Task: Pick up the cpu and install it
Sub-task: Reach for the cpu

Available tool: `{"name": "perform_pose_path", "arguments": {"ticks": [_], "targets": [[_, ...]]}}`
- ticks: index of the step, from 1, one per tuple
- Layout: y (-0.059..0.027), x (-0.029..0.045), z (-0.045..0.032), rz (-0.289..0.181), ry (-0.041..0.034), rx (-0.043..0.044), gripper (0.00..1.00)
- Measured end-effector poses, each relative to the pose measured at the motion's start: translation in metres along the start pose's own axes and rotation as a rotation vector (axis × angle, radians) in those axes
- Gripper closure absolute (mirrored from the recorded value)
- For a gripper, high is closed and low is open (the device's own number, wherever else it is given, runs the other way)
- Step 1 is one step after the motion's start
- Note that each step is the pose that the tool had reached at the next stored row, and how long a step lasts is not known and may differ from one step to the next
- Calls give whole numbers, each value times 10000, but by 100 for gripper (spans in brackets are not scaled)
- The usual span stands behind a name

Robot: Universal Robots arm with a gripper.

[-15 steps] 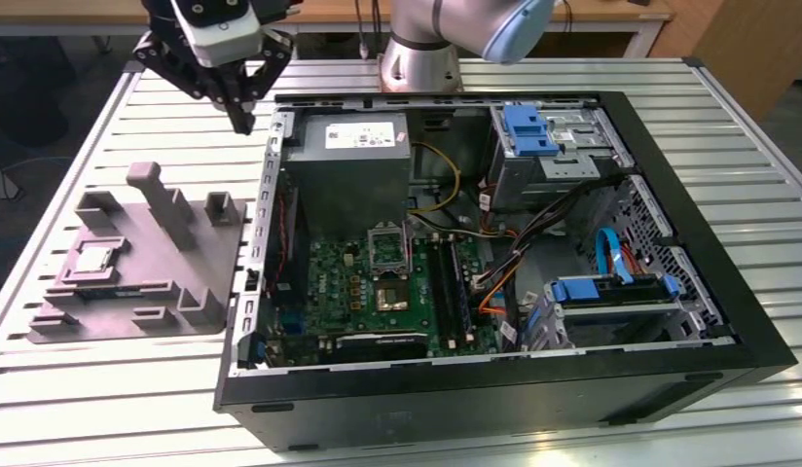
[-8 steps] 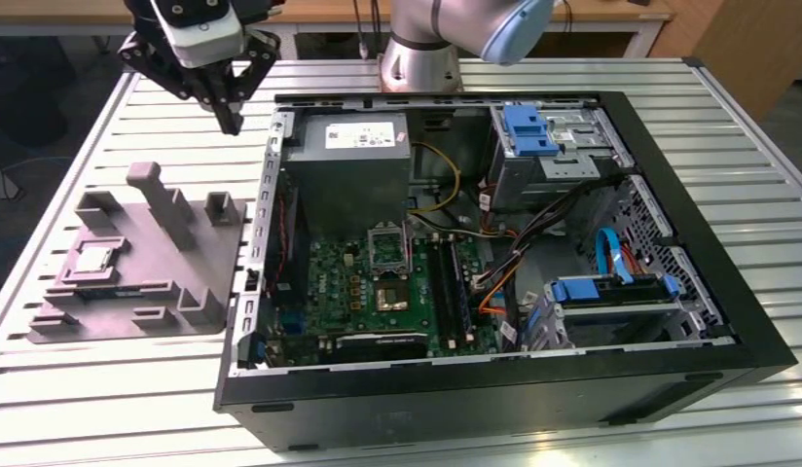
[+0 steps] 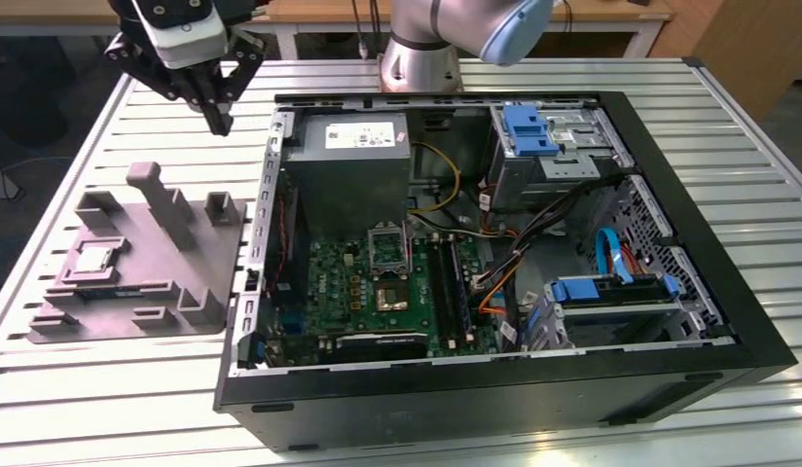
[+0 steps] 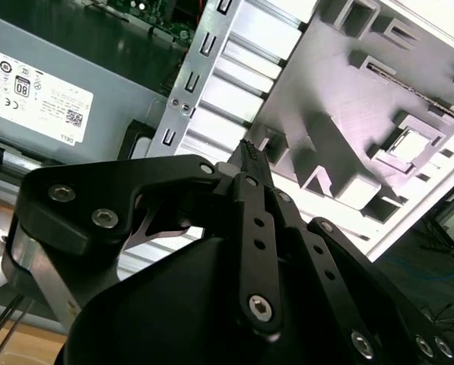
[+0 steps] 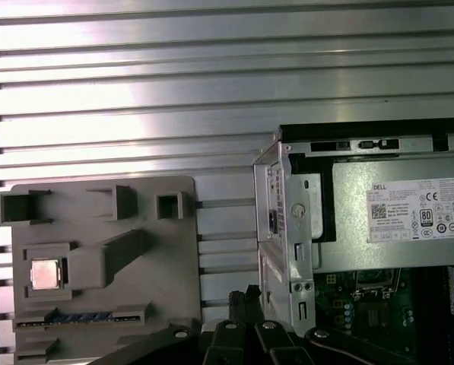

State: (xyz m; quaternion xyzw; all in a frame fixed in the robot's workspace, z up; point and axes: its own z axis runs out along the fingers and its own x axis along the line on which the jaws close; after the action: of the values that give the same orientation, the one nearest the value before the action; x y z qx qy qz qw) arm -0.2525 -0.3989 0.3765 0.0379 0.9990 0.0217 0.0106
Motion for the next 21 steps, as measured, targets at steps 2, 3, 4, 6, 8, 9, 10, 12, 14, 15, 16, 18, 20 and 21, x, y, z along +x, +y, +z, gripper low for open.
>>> {"name": "perform_pose_path", "arguments": {"ticks": [2,3,4,6,8,9,10,12,14,15,16,18,20,21], "targets": [[-2,22,1,0,0,0,89],[-3,33,1,0,0,0,89],[-4,43,2,0,0,0,89],[-5,65,2,0,0,0,89],[-10,121,6,0,0,0,89],[-10,129,7,0,0,0,89],[-11,138,7,0,0,0,89],[-13,160,7,1,0,0,89],[-14,183,7,0,0,0,89],[-15,194,7,0,1,-1,89],[-16,204,7,0,0,-1,89],[-17,221,7,0,1,-1,89],[-18,233,8,0,1,-2,89],[-19,238,8,0,1,-2,89]]}}
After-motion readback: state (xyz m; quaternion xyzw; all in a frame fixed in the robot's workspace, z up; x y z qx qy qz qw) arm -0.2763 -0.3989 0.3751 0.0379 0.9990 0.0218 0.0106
